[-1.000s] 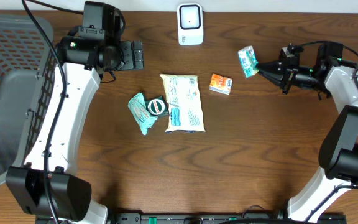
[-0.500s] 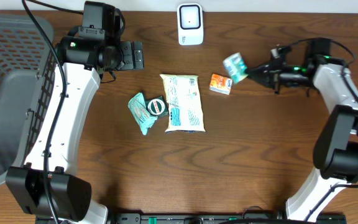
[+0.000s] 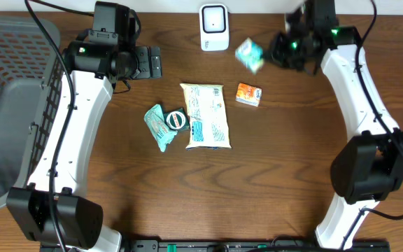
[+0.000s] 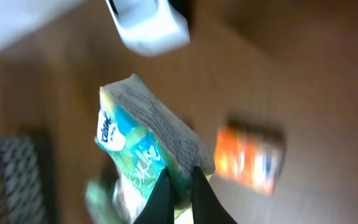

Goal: Scan the item barcode
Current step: 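Hold the pack over the white scanner face with the right gripper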

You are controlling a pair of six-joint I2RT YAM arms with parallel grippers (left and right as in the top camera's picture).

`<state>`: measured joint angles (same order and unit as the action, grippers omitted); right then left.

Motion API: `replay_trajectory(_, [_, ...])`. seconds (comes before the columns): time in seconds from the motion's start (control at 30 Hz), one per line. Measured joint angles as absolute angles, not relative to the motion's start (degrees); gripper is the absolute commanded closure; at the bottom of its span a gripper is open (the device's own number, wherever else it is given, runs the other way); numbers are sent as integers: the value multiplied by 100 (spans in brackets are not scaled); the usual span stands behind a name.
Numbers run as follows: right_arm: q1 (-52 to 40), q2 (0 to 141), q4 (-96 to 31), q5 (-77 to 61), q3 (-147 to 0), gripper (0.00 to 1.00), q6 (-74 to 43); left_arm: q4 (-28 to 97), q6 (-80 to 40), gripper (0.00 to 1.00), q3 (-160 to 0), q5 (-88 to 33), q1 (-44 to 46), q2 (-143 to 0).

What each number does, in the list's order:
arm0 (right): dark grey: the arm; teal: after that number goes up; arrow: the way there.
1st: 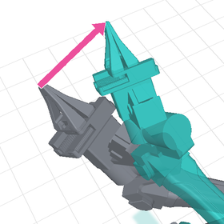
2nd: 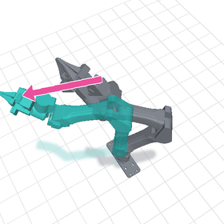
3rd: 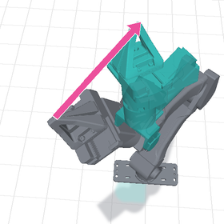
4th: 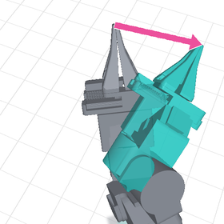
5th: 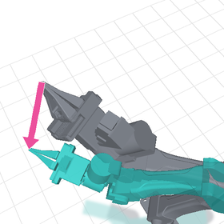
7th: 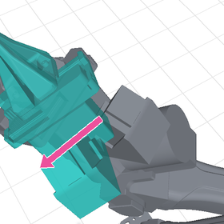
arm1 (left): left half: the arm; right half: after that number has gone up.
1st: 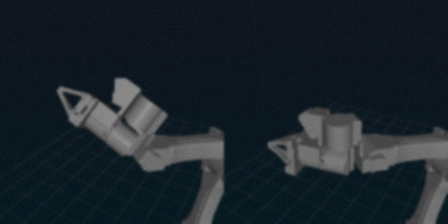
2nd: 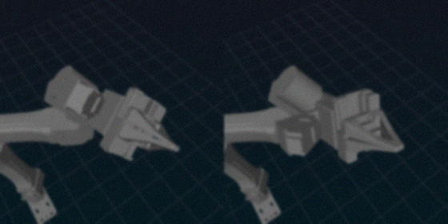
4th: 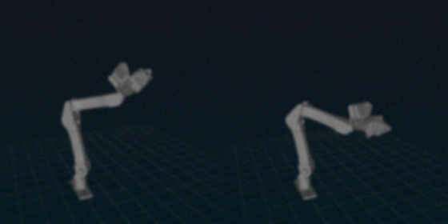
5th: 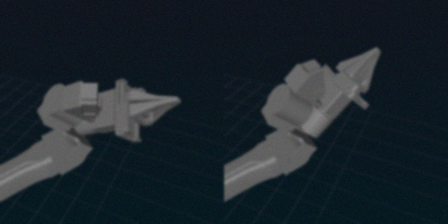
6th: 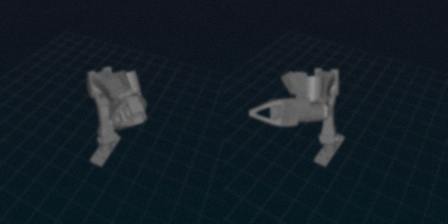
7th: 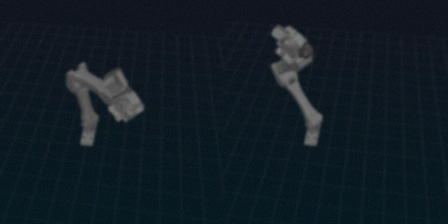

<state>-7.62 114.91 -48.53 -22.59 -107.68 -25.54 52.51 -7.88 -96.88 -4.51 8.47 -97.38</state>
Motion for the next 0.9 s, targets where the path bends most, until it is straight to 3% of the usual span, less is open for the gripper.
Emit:
replay_trajectory(0.3, [-1780, 11778, -2703, 99, -10943, 99, -1944, 5251, -788, 2, -9688, -451, 847, -9738])
replay_trajectory(0.6, [-2405, 13205, -454, 1708, -10951, 99, -832, 5253, -788, 3, -9688, -449, 847, -9738])
replay_trajectory(0.9, [-2499, 13548, 362, 2217, -10934, 99, -104, 5251, -788, 2, -9688, -449, 847, -9738])
